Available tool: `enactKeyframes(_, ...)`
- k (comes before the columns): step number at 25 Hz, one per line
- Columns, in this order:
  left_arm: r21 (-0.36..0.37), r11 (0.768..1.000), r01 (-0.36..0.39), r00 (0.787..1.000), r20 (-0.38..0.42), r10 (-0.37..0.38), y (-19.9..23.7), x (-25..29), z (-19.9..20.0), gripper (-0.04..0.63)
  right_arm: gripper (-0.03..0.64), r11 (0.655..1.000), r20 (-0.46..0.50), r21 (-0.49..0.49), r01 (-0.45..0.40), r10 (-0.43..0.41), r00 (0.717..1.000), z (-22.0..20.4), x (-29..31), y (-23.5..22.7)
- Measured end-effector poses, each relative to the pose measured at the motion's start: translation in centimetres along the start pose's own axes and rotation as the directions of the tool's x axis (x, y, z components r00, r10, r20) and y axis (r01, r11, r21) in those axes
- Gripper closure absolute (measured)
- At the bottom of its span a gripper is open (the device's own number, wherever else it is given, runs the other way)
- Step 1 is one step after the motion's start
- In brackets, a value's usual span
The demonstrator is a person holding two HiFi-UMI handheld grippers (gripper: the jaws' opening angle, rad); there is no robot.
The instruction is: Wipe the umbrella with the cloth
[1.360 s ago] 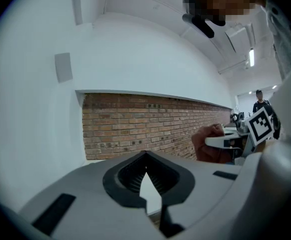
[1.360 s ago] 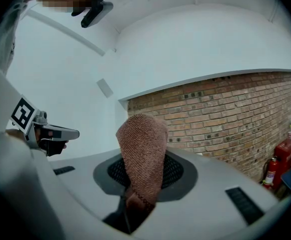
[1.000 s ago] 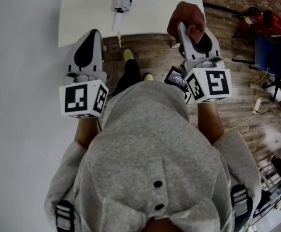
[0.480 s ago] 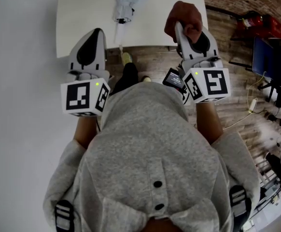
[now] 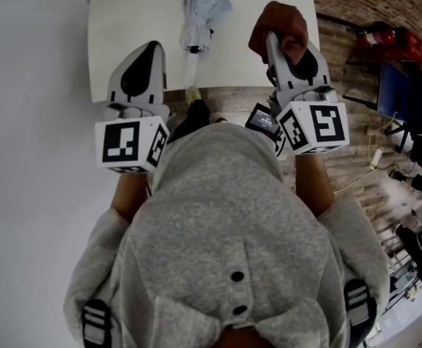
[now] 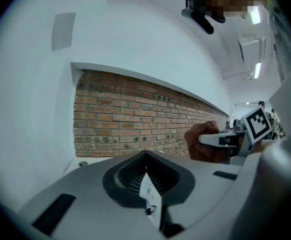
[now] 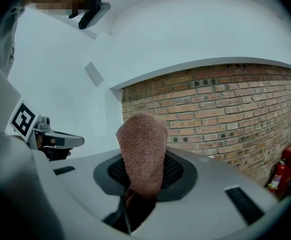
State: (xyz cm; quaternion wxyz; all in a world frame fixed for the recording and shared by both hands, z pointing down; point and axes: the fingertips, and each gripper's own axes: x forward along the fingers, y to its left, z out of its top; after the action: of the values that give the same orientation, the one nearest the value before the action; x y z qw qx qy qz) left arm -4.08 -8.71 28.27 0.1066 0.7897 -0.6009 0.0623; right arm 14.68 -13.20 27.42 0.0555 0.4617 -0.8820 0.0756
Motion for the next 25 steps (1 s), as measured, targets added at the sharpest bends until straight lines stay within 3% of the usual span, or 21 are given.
enactKeyframes(11,-0.050,0.998,0.036,0.999,-0.016,-0.037,6.3,3.4,-0.4,0.580,0.528,1.000,-0.097,-0.002,-0.016,0.016,0.995,-0.3,7.1,1.8)
enactKeyframes(17,-0.107,0.992,0.063,0.987,-0.140,-0.078,8.0,5.1,-3.5,0.580,0.528,0.997,-0.146,-0.081,0.002,-0.014,0.989,-0.4,11.0,1.2)
enactKeyframes(20,-0.171,0.981,0.089,0.962,-0.240,-0.129,8.0,6.4,-7.3,0.580,0.527,0.990,-0.181,-0.139,0.008,-0.034,0.983,-1.5,13.3,1.1)
enactKeyframes(23,-0.249,0.959,0.134,0.920,-0.329,-0.214,6.8,7.6,-11.6,0.575,0.526,0.970,-0.224,-0.243,-0.004,-0.052,0.973,-2.9,15.4,0.7)
enactKeyframes(25,-0.292,0.943,0.160,0.883,-0.385,-0.269,5.7,8.5,-14.5,0.493,0.526,0.951,-0.249,-0.309,-0.021,-0.060,0.967,-3.9,16.8,0.4)
